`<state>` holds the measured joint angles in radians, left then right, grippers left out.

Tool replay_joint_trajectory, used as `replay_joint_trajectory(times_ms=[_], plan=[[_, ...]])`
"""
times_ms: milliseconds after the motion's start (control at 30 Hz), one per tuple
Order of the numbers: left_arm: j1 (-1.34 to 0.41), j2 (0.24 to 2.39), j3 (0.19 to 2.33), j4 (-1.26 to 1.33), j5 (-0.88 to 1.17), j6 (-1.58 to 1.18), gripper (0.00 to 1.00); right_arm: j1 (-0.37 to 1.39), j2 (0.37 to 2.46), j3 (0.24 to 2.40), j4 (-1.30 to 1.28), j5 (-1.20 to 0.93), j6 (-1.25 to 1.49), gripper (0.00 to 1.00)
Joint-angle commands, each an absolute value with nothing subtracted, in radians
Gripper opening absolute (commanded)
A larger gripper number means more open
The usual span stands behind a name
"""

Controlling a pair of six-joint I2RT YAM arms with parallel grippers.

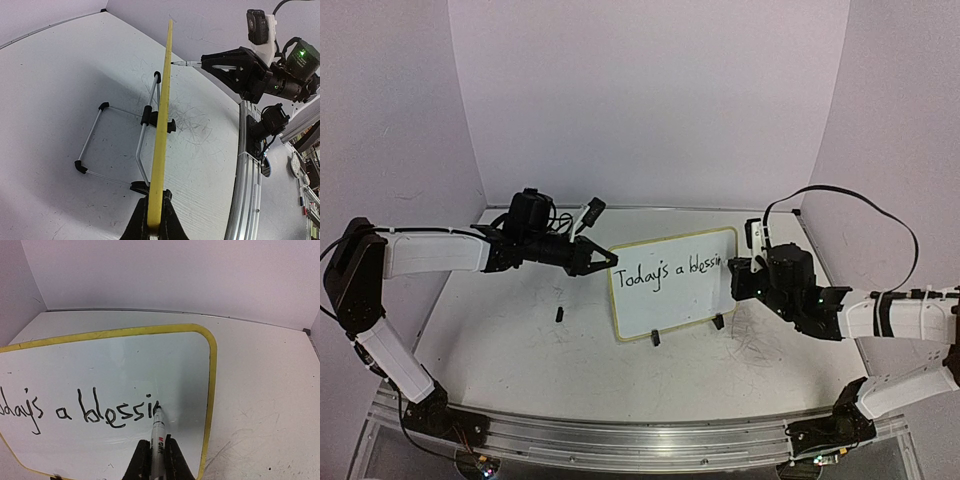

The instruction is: Write a sentence on the whiteboard

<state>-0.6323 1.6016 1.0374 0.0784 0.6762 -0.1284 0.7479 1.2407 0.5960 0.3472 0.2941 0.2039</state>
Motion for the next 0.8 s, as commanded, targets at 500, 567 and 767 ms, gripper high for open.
replay_joint_trajectory(times_ms=[500,567,767], plan=[[-0.626,1.555,1.049,0.118,0.624,-0.092,0.0,0.752,1.251,0.625,0.325,0.32,0.227,0.0],[-0.626,1.555,1.05,0.117,0.624,-0.092,0.0,0.752,1.252,0.617,0.32,0.307,0.232,0.0],[-0.626,1.557,1.051,0.116,0.626,-0.094,0.0,0.752,1.249,0.595,0.307,0.301,0.247,0.0]])
